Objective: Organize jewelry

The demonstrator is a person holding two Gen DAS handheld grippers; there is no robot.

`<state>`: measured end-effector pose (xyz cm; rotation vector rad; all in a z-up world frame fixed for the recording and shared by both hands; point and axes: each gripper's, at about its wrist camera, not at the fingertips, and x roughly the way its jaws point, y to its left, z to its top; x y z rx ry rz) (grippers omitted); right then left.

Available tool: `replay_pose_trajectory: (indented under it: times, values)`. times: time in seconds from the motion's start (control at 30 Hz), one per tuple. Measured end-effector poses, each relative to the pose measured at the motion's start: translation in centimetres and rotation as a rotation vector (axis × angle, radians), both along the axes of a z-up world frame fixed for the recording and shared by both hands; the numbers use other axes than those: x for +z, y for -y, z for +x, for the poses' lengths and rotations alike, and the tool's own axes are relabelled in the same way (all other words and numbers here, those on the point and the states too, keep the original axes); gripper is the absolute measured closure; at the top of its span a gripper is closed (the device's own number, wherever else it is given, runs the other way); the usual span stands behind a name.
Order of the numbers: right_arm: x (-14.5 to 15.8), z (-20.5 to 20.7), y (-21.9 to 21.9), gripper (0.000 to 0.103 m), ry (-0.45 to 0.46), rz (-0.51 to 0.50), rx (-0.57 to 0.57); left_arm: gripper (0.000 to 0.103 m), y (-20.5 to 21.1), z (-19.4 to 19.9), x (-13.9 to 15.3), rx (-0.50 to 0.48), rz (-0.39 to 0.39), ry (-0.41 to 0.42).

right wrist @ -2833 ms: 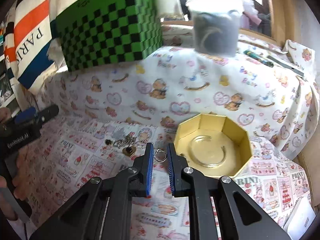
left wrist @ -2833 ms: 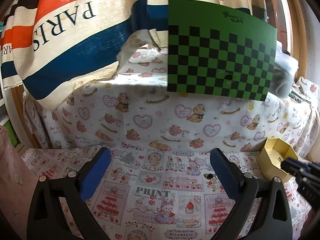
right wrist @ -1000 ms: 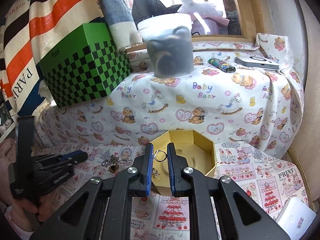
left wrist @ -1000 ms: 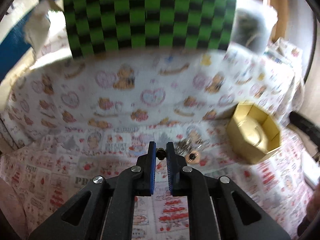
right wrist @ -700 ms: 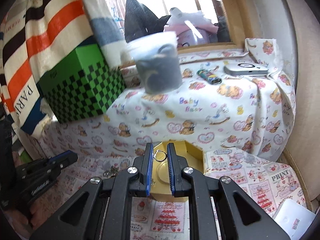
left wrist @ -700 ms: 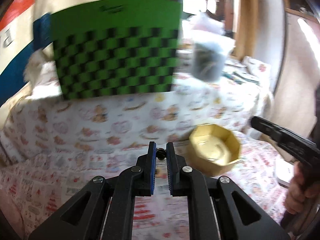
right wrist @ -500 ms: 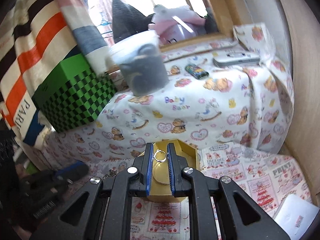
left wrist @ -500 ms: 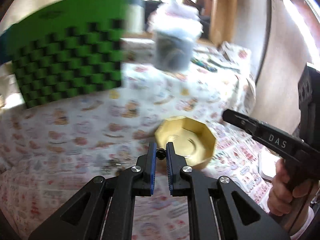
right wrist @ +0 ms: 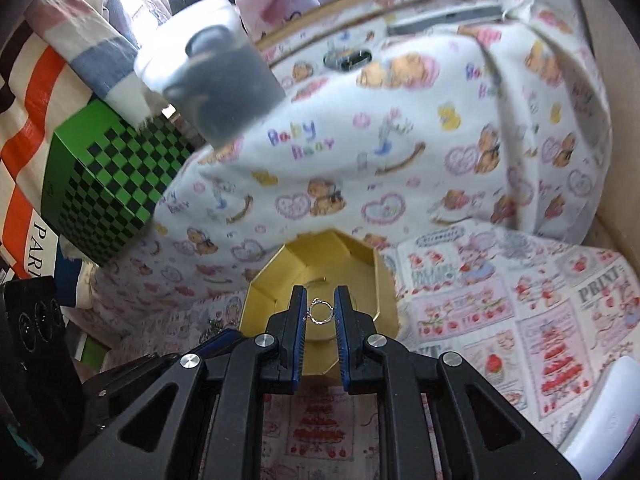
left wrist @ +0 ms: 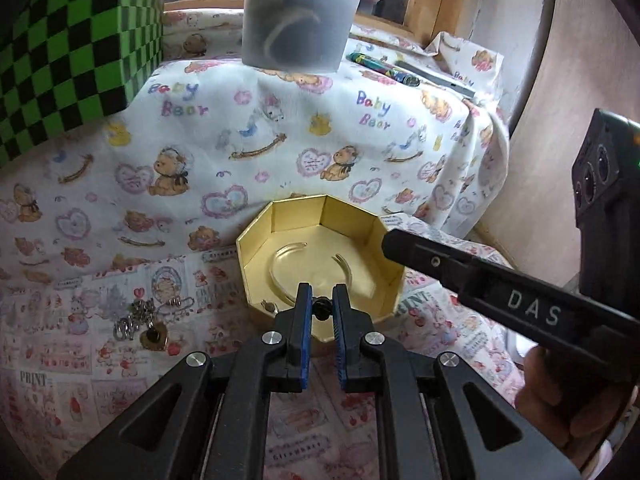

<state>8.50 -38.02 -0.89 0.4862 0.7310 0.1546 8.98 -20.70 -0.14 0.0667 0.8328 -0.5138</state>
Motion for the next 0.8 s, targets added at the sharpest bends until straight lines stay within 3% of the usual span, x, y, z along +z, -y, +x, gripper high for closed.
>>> replay_pose_trajectory:
  times: [0.37,0.53,0.73,0.8]
  values:
    - [-0.4,0.6,-0.4,0.088,-0.006,-0.035,-0.015,0.093,0.3,1.1,-0.6,-0.022,0.063,0.015]
    - [-0.2,0.6,-0.6,0.088,-0.007,-0.060,-0.020,0.066,-0.7,0.2,0.5,-0.009,0.033,0.069]
    - [0.2,0.5,-1.3,0.087,0.010,-0.093,-0.004,0.054,-3.2,-2.0,2.5,0.070,0.060,0.184]
    - [0.5,0.3,-1.7,0.082,0.024,-0.118,-0.002,0.048,-4.5,-2.9,3.5,0.092,0.056,0.227]
